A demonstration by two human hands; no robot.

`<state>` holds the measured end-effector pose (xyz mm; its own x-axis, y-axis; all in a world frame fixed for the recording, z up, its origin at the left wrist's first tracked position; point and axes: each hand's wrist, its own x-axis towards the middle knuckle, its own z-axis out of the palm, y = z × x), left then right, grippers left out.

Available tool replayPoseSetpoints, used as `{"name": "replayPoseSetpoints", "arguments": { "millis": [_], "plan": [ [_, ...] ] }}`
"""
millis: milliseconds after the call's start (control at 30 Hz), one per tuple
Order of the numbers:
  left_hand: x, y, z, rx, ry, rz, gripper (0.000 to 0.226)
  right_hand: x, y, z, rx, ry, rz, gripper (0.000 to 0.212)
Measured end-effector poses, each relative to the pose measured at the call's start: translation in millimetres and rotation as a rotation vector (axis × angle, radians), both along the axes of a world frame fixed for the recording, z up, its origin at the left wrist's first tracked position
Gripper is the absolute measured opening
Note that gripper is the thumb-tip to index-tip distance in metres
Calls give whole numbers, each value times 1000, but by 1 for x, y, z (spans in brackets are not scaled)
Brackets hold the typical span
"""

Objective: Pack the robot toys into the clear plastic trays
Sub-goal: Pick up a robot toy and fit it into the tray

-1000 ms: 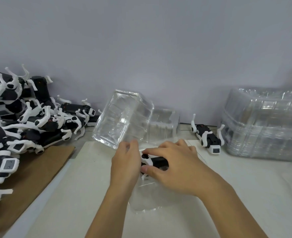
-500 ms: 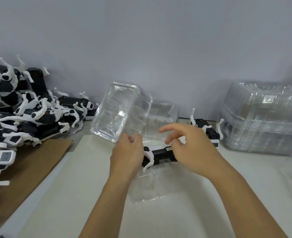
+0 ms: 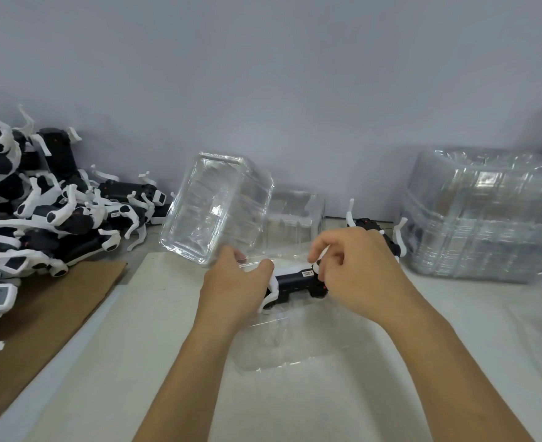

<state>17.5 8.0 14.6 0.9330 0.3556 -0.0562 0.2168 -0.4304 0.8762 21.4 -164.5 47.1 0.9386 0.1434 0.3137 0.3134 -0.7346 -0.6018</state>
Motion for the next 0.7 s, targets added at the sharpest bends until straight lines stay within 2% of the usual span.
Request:
{"name": "replayPoseSetpoints", "arguments": {
  "millis": [233, 300, 433, 700],
  "plan": [
    [3, 0, -2, 10, 1, 16, 31, -2, 5, -3, -267, 168, 71, 39],
    [3, -1, -2, 14, -2, 19, 30, -4, 6, -1, -254, 176, 89, 42],
    [3, 0, -2, 4, -4, 21, 29, -9, 0, 6, -56, 243, 139, 55],
    [2, -1, -2, -7, -3, 16, 28, -14, 14, 9, -316, 271, 198, 71]
  ]
}}
